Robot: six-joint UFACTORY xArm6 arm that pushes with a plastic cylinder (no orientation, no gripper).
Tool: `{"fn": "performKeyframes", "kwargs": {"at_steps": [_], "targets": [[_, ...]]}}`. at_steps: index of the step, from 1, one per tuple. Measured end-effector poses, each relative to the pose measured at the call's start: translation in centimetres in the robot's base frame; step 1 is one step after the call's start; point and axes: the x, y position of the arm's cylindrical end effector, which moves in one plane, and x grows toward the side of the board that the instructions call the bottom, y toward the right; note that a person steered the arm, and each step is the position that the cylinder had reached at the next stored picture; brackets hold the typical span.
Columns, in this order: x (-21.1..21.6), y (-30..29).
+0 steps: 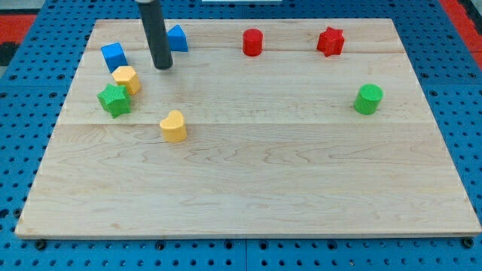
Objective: Move the cube parallel to the left of the triangle
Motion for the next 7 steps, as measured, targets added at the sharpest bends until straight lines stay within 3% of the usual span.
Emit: {"fn": "performKeyframes", "kwargs": {"at_steps": [1, 2, 3, 5, 7], "targets": [[2.7, -4.7], [1.1, -11.3], [0.6, -12.8], [-0.4, -10.1], [-5.1, -9.8]]}}
